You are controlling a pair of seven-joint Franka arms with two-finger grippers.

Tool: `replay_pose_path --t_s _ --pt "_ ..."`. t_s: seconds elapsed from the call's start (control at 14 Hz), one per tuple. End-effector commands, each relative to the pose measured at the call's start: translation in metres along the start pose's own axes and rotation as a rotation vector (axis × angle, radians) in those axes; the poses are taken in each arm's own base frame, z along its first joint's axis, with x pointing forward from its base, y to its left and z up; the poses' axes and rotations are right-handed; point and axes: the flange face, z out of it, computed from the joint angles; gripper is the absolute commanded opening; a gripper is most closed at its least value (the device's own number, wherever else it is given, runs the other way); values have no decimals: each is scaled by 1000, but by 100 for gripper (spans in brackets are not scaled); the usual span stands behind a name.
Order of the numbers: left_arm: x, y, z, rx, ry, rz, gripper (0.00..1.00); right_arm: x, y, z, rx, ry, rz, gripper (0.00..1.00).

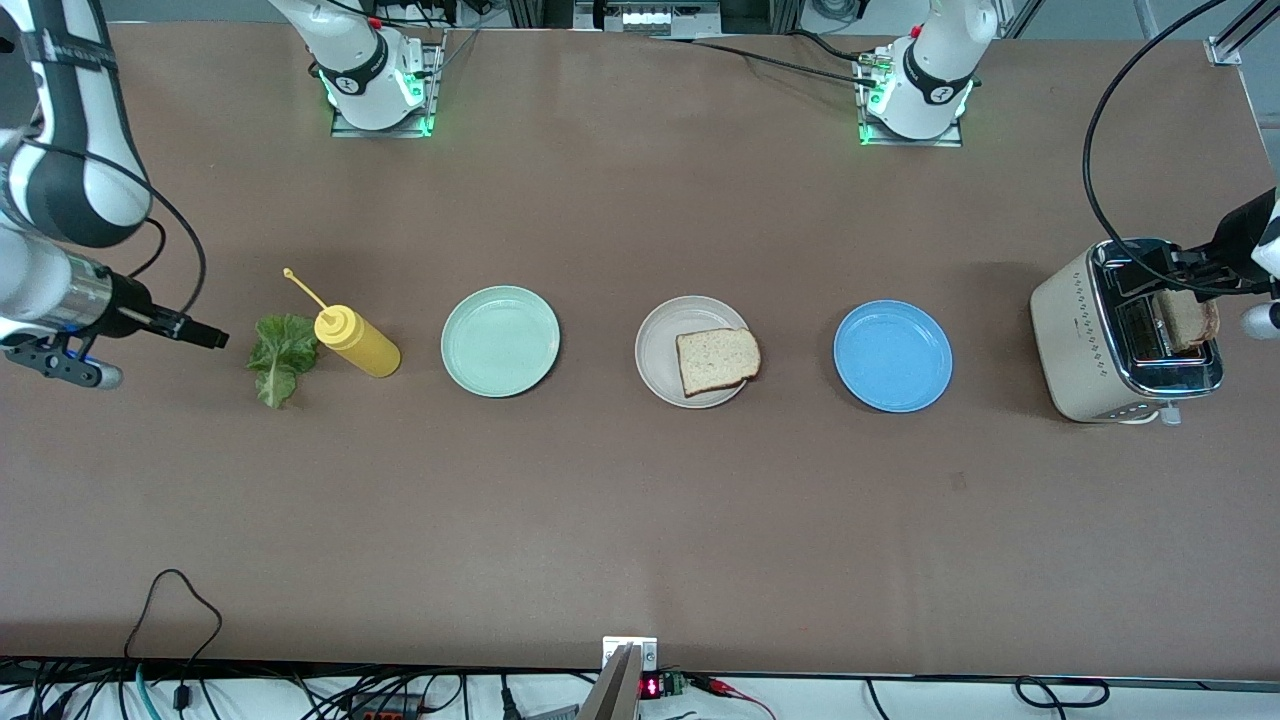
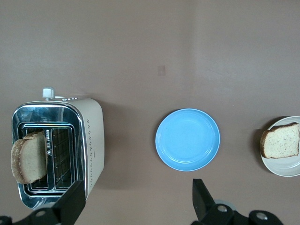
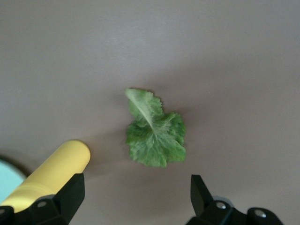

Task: Make sandwich in beige plate with both arms
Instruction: 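Lower the right gripper onto the lettuce leaf and grasp it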

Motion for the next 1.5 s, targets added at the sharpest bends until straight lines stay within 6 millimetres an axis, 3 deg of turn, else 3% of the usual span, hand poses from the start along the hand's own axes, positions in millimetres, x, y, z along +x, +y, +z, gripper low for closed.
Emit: replay_pose_path --t_s 0.0,0.43,0.79,1.43 --pt "-2 -2 1 26 -3 20 100 10 -4 22 -20 1 38 100" --pt "-2 2 1 25 -1 28 100 26 -5 82 -92 2 -35 100" --pt "-3 2 1 25 -3 26 100 32 -8 113 -87 -5 -162 100" --pt "-3 1 1 25 -4 25 100 46 -13 153 -55 66 -174 100"
